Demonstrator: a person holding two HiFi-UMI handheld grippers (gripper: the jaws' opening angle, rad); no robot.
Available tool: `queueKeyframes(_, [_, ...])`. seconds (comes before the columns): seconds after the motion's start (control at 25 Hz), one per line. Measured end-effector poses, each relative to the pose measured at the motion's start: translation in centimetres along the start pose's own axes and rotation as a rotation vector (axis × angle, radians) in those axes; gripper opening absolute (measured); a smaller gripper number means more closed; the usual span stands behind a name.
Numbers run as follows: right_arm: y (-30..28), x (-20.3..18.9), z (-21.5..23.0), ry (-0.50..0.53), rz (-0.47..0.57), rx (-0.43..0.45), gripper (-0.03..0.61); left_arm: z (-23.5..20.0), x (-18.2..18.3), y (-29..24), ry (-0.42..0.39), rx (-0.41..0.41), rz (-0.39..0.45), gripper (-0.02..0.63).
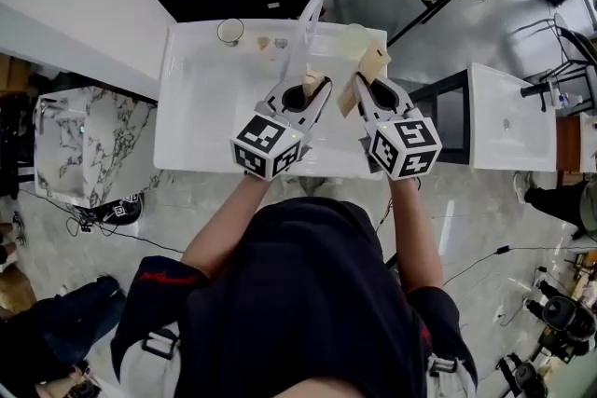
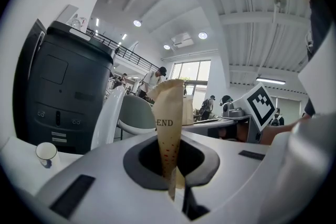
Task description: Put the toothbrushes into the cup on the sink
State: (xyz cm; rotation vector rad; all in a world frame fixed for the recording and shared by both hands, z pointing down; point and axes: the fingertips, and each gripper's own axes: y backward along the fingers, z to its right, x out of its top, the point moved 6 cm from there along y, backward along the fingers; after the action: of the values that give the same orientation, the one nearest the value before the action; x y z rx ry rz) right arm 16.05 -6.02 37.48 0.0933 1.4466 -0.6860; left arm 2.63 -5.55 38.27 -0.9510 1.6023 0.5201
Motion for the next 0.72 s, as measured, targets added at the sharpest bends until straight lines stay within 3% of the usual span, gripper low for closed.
queueKeyframes(0.32, [0.3,-0.5,2.4,-0.022,-0.008,-0.003,0.048,0.4,-0.3,-2.1,-0.005,0.005,-0.024,0.014])
queueKeyframes(0.72, [-1.4,-0.3,6.3,-0.029,-0.018,0.052,0.049,0.2,-0.4,-5.6,0.001,0.050,-0.027,0.014])
